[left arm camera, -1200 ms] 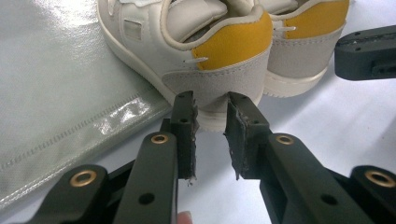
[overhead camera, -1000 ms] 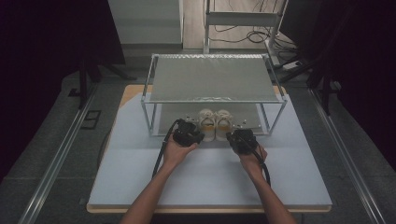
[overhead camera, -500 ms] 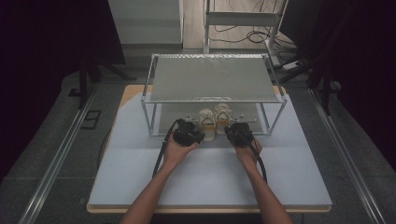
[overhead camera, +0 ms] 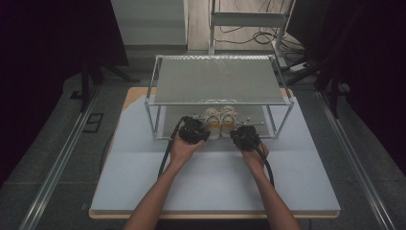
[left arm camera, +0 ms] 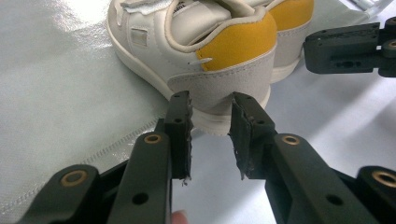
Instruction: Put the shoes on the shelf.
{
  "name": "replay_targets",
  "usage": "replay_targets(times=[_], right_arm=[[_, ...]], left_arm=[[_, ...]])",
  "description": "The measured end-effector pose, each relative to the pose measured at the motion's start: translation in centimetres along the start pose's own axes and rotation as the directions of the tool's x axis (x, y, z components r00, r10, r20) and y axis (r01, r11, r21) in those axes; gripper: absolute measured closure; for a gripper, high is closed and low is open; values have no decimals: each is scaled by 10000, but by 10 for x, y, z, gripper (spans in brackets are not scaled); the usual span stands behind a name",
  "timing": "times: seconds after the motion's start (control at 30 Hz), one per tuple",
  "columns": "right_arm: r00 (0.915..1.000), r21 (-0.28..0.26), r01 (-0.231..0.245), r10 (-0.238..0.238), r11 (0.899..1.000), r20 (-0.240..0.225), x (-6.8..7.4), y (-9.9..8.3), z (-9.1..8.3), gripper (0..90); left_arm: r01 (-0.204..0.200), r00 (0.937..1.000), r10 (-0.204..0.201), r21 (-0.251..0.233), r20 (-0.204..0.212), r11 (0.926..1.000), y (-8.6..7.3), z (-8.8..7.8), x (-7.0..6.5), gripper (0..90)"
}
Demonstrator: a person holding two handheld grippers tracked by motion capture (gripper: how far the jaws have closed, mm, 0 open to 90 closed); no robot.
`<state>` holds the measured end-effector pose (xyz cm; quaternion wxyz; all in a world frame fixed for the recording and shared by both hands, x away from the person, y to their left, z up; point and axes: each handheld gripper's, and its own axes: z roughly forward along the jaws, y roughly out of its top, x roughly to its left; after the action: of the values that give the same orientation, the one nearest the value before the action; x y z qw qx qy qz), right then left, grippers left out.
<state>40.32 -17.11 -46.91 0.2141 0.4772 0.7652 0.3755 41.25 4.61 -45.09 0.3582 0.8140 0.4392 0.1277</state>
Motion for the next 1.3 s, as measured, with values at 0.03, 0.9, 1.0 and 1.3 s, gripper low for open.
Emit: replay_targets(times=[0.03, 0.9, 1.0, 1.3], right_arm=[[10000, -3, -20, 20, 10000, -14, 0, 0, 0, 860], [9992, 19, -128, 127, 9999, 383, -3, 0, 15, 860], [9993, 53, -103, 101, 9999, 365, -2, -1, 16, 857], [10000, -38, -57, 57, 10000, 47, 1, -4, 7, 838]], left_arm=[[18, 10000, -17, 8, -61, 10000, 0, 1, 0, 685], [185, 9986, -188, -71, -499, 9998, 4, 19, 8, 676], [88, 9964, -92, -51, -837, 9999, 4, 22, 7, 663], [308, 9984, -328, -425, -458, 9986, -3, 10, 7, 604]])
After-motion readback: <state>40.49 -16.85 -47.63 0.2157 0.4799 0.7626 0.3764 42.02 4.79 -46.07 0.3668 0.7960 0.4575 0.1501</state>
